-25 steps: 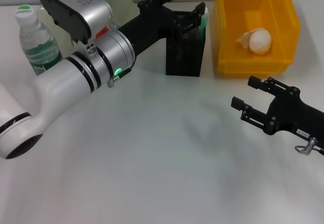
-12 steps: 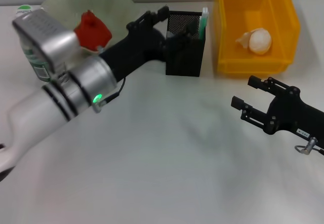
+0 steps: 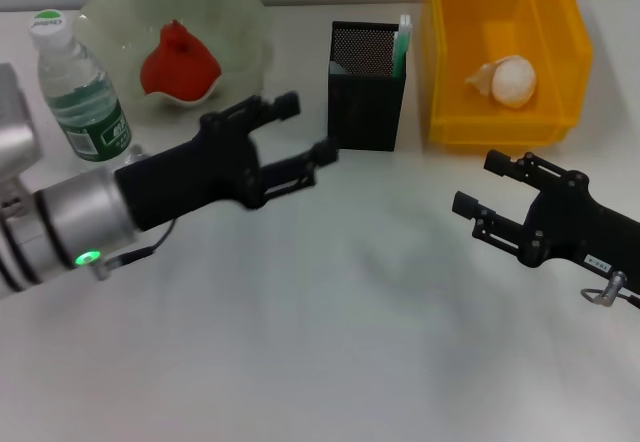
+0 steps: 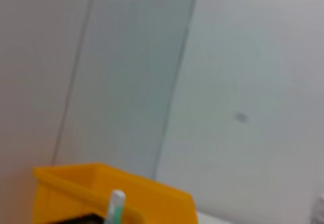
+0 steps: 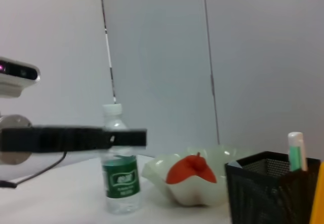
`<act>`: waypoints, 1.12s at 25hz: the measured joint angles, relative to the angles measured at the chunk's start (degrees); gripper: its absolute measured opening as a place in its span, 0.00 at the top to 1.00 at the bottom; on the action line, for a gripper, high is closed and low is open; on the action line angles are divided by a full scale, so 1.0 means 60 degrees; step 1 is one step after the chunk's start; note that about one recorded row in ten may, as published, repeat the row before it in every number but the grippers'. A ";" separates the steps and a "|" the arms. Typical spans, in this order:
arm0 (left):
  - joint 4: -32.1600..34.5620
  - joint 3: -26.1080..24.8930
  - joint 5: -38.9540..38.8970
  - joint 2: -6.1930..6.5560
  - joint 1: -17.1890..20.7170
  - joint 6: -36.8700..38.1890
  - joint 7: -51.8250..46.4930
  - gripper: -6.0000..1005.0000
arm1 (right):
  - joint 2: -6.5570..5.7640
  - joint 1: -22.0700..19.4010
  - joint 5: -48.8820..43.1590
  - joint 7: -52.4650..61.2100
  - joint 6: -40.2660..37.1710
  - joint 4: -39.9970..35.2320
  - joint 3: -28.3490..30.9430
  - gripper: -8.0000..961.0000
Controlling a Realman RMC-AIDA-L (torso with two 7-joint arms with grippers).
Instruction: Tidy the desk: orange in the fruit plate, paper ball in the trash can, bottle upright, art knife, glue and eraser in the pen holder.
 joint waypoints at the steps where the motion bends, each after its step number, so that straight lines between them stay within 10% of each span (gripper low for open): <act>1: 0.0000 0.0000 0.0000 0.0000 0.0000 0.0000 0.0000 0.20 | 0.0000 0.0000 0.0000 0.0000 0.0000 0.0000 0.0000 0.28; 12: 0.0167 -0.2720 0.5342 0.0947 0.0103 0.1318 -0.0968 0.20 | -0.0144 0.0344 -0.0030 0.1120 -0.0136 -0.0202 -0.2000 0.28; 28: 0.0714 -0.4065 0.8397 0.0997 -0.0021 0.1878 -0.1880 0.20 | -0.0011 0.0833 -0.0794 0.3066 -0.0126 -0.1051 -0.3422 0.25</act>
